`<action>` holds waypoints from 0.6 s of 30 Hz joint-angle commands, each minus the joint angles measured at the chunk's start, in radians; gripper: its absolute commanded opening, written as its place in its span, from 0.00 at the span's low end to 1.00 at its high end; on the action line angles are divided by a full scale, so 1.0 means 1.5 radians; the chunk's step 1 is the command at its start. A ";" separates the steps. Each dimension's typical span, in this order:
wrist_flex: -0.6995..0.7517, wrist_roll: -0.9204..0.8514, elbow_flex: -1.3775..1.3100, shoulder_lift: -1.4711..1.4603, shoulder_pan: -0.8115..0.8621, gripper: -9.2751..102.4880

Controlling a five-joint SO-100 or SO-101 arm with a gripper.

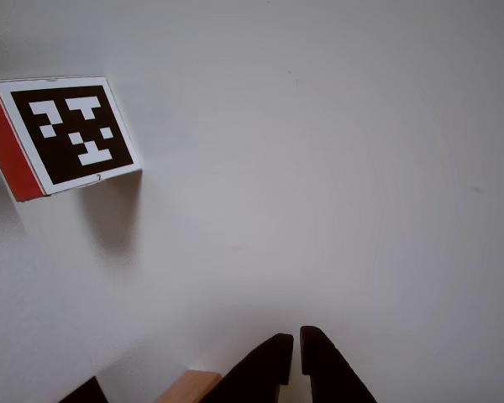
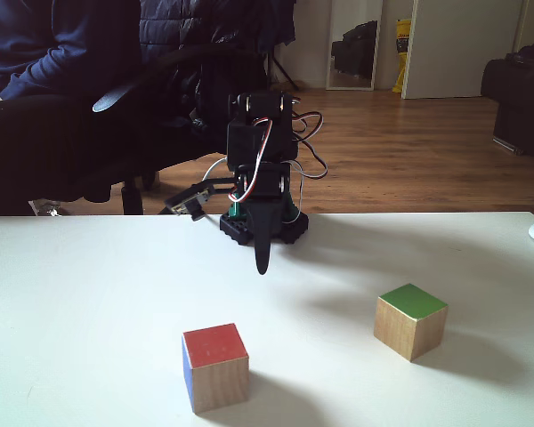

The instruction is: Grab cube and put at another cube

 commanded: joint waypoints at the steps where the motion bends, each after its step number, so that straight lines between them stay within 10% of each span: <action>1: 0.000 0.049 -0.011 0.003 -0.098 0.08; 18: -0.020 0.052 -0.008 0.003 -0.091 0.08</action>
